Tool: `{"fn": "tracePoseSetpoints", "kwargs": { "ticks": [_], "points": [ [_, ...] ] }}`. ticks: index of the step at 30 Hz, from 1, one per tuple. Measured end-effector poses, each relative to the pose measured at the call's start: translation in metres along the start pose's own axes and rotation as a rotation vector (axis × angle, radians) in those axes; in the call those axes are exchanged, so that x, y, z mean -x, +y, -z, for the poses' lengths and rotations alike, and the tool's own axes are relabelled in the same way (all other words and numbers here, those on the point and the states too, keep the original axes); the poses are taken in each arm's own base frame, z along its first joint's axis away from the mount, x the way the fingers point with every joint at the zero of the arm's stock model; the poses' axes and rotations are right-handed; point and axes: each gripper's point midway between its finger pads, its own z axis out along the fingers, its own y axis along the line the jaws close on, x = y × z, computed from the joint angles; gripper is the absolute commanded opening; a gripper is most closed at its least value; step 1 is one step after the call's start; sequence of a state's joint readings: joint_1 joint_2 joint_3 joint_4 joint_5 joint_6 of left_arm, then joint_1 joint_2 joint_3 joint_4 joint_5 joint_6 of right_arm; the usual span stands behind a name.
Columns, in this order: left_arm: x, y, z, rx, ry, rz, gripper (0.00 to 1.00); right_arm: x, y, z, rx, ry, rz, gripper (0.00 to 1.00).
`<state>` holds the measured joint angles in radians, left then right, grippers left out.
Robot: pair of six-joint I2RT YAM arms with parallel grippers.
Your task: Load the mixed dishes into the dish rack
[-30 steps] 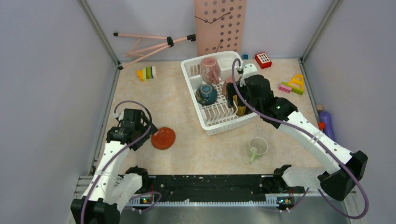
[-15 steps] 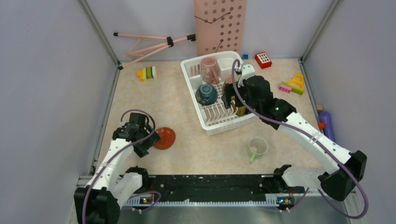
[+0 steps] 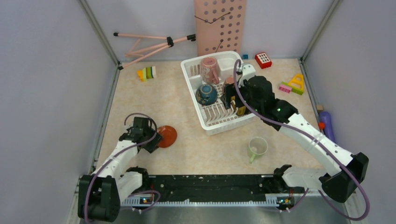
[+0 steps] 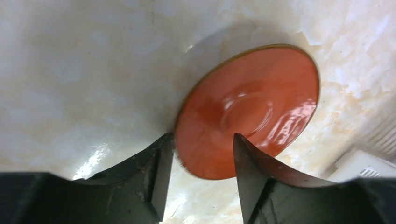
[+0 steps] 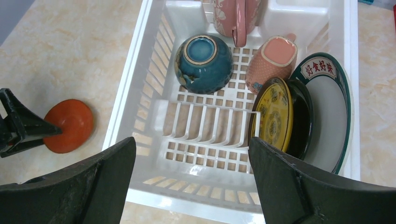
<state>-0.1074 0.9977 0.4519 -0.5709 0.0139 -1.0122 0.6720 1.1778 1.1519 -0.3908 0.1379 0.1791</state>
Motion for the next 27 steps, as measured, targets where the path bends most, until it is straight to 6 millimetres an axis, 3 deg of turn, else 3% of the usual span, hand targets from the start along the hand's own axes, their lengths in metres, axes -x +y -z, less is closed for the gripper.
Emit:
{"fn": "tracePoseSetpoints", "kwargs": {
  "ticks": [2, 4, 8, 12, 20, 27],
  "points": [
    [0.004, -0.006, -0.004, -0.031, -0.024, 0.023, 0.11, 0.002, 0.000, 0.002, 0.003, -0.006, -0.001, 0.89],
    [0.007, -0.009, -0.011, -0.060, -0.047, 0.053, 0.00, 0.003, 0.001, 0.004, 0.007, -0.013, -0.002, 0.88],
    [0.018, -0.033, -0.008, -0.167, -0.095, 0.070, 0.00, 0.004, 0.005, 0.006, 0.031, -0.012, -0.004, 0.88],
    [0.028, -0.036, 0.005, -0.193, -0.155, 0.064, 0.00, 0.002, 0.014, 0.007, 0.078, -0.001, -0.015, 0.88],
    [0.051, -0.027, 0.046, -0.160, -0.298, -0.003, 0.00, 0.001, 0.025, 0.008, 0.136, 0.009, -0.043, 0.88],
    [0.070, -0.049, 0.093, -0.243, -0.388, -0.066, 0.00, 0.001, 0.032, 0.009, 0.170, 0.008, -0.064, 0.88]
  ]
}}
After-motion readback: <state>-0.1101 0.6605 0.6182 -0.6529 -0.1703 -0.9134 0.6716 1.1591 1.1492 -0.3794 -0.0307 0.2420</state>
